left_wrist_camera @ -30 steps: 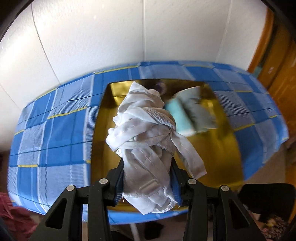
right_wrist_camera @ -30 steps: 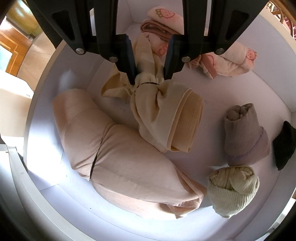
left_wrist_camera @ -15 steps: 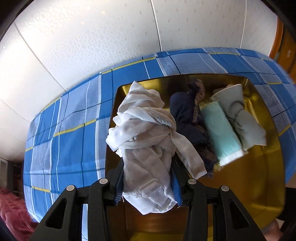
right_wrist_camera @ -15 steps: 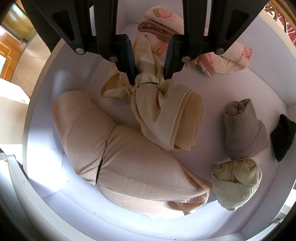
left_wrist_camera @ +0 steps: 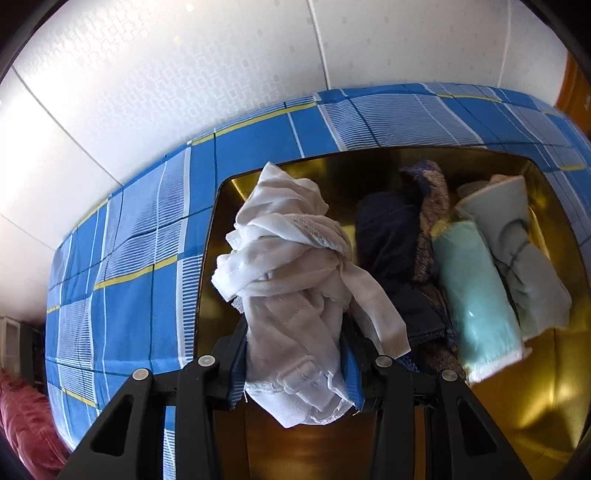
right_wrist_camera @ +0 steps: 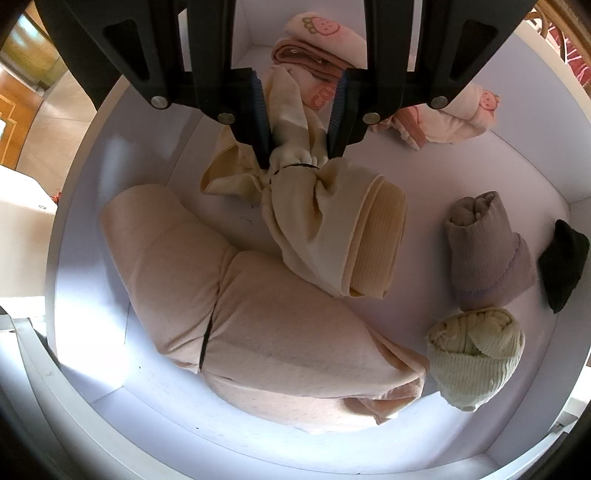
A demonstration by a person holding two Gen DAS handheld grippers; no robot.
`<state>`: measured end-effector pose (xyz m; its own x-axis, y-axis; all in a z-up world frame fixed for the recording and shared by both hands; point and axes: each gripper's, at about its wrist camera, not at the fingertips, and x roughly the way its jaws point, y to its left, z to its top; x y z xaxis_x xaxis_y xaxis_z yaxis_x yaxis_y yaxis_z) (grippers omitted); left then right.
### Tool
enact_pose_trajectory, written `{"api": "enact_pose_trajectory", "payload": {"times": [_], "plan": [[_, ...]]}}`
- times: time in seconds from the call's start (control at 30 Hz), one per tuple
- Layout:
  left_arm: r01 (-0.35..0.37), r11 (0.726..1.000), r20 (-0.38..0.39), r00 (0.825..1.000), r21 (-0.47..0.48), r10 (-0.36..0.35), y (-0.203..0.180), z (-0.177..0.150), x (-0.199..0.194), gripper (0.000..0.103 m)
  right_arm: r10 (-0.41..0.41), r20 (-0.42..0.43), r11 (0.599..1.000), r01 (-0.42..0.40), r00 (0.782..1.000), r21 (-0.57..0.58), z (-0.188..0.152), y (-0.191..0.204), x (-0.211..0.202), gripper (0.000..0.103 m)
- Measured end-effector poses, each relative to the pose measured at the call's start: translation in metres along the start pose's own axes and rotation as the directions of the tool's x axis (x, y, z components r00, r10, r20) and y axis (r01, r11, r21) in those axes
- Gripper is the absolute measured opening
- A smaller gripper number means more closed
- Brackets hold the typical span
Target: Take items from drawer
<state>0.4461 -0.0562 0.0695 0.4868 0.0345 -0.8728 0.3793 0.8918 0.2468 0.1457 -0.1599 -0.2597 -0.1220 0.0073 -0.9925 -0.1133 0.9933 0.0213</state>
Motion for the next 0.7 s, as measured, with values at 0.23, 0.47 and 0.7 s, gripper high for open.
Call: {"api": "enact_pose_trajectory", "payload": {"times": [0.23, 0.47, 0.7], "plan": [[-0.010, 0.999, 0.025, 1.000, -0.041, 0.011, 0.003, 0.005, 0.000, 0.052, 0.006, 0.005, 1.000, -0.006, 1.000, 0.007, -0.002, -0.003, -0.001, 0.029], [-0.009, 0.998, 0.058, 0.998, -0.055, 0.012, 0.004, 0.003, -0.009, 0.057, 0.008, 0.006, 1.000, -0.008, 1.000, 0.011, -0.002, -0.003, -0.002, 0.029], [0.000, 0.996, 0.094, 0.996, -0.084, 0.008, 0.010, -0.002, -0.019, 0.063, 0.007, 0.006, 1.000, -0.007, 1.000, 0.008, -0.002, -0.003, -0.002, 0.029]]}}
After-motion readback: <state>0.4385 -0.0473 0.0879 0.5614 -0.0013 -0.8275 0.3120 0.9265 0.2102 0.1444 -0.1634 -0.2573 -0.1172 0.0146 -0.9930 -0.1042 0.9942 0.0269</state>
